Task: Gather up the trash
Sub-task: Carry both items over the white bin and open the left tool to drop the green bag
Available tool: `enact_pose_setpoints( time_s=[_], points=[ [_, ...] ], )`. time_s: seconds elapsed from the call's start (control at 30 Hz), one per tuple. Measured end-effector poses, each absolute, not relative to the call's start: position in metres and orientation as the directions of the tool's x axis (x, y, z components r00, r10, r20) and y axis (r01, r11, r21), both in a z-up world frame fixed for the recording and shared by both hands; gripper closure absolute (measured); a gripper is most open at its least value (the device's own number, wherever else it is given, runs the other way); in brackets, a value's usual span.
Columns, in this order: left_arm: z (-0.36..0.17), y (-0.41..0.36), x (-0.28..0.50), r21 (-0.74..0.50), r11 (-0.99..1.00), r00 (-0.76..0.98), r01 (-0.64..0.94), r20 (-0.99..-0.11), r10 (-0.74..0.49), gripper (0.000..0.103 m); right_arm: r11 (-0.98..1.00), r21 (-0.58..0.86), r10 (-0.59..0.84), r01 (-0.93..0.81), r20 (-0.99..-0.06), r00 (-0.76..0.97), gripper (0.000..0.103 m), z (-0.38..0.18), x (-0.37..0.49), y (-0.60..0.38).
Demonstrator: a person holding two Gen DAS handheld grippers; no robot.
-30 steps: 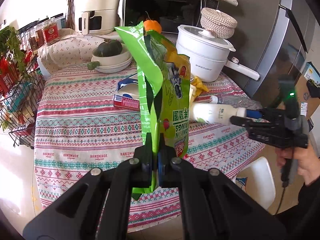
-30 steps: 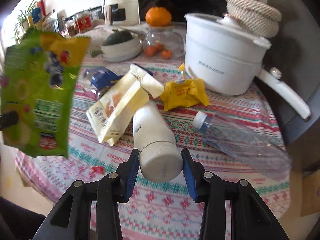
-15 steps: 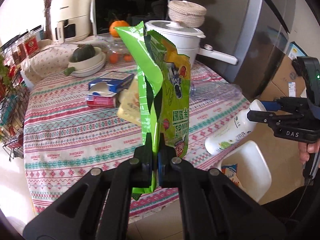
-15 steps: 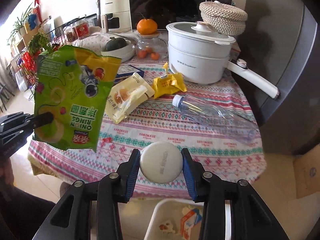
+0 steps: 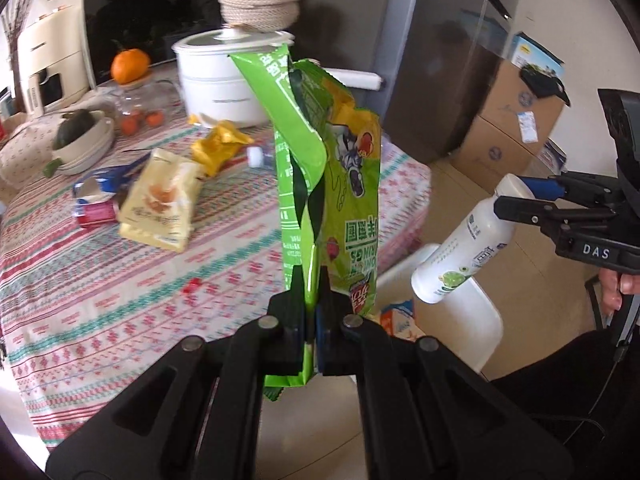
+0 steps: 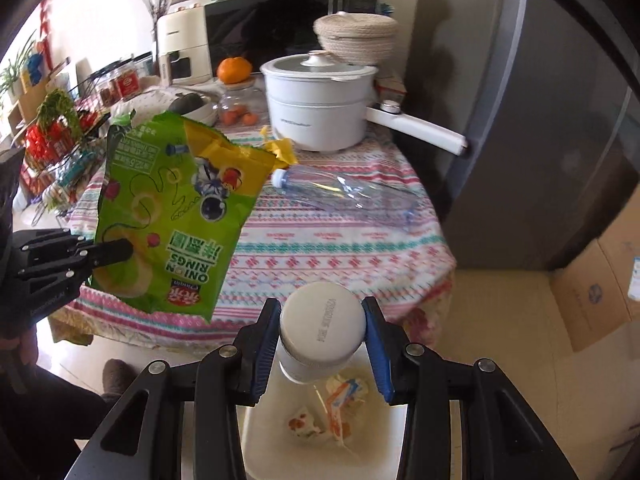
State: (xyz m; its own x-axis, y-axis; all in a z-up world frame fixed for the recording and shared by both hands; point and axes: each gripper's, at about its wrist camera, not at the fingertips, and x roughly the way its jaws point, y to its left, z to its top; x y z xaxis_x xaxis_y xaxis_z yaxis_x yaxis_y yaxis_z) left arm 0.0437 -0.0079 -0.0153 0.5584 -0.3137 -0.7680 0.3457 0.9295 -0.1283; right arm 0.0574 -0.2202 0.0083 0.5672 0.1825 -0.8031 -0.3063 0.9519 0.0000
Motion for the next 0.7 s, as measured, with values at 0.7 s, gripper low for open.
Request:
enact_pose_setpoints(
  time_s=[0.7],
  points=[
    [-0.091, -0.117, 0.035, -0.183, 0.84, 0.409, 0.511, -0.808, -0.424, 0.095, 0.993, 0.033, 0.079, -0.114, -0.898, 0.433, 0.061, -0.053, 0.042, -0.321]
  ],
)
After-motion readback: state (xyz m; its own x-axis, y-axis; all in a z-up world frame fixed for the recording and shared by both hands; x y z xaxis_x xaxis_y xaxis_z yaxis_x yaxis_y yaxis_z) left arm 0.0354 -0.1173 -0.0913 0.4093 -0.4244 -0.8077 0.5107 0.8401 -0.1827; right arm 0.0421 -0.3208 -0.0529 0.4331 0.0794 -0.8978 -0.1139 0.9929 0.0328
